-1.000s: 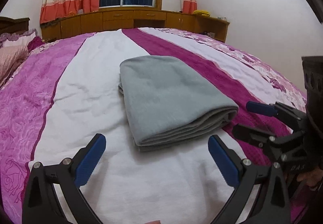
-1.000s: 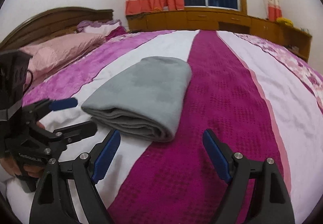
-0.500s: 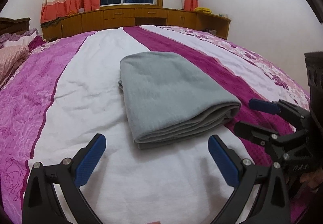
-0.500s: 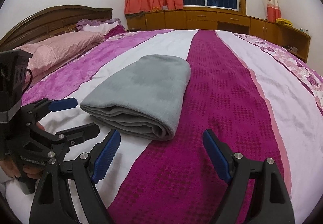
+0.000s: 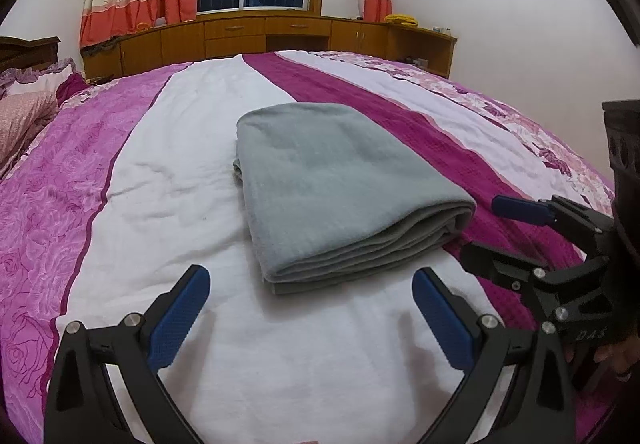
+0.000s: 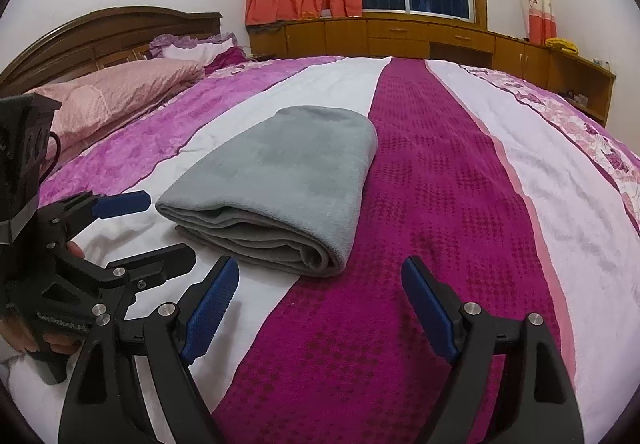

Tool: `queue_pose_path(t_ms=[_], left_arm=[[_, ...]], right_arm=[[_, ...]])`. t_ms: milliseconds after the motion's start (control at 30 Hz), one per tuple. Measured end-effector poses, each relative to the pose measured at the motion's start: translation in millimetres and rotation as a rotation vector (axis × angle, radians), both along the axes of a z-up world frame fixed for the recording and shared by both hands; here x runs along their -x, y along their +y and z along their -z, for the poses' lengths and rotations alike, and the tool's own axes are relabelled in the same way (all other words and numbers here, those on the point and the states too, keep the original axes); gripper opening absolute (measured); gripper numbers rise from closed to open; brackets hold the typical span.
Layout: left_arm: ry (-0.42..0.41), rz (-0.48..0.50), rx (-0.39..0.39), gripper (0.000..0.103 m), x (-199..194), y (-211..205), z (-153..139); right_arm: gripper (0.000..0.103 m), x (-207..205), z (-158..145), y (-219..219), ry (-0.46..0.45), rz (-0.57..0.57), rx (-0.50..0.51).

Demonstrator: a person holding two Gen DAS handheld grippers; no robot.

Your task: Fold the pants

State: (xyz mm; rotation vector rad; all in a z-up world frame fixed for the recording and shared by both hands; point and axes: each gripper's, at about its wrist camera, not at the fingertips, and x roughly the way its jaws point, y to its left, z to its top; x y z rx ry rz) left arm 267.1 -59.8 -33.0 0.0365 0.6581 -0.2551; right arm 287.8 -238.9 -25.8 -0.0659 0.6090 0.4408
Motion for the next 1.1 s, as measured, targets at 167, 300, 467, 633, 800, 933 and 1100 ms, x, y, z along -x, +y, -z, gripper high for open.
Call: queue_pose_path(t_ms=[167, 300, 467, 633, 800, 933, 1100], left_arm=[[0.004, 0.0, 0.004, 0.103, -0.5, 1.3, 0.1], [0.004, 0.001, 0.003, 0.103, -0.7, 1.5, 0.1], [0.005, 0.001, 0.006, 0.103, -0.5, 1.4, 0.2], [0.009, 0.004, 0.006, 0.103, -0.6, 1.7, 0.8], [0.013, 0.008, 0.006, 0.103, -1.5, 1.3, 1.5], [0.012, 0.008, 0.005, 0.103, -1.4, 1.1, 1.4], [0.013, 0.009, 0.001, 0.103, -1.0, 0.2, 2.0]], right_arm=[[0.079, 0.0, 0.7, 0.4, 0.004, -0.003, 0.001], [0.079, -0.5, 1.0, 0.0, 0.007, -0.003, 0.0], [0.079, -0.7, 1.2, 0.1, 0.009, 0.0, -0.003], [0.079, -0.8, 1.1, 0.0, 0.009, -0.001, -0.003], [0.079, -0.3, 1.7, 0.1, 0.013, 0.0, -0.001], [0.079, -0.4, 2.0, 0.1, 0.015, 0.002, -0.003], [0.079, -0.5, 2.7, 1.2, 0.018, 0.005, -0.004]])
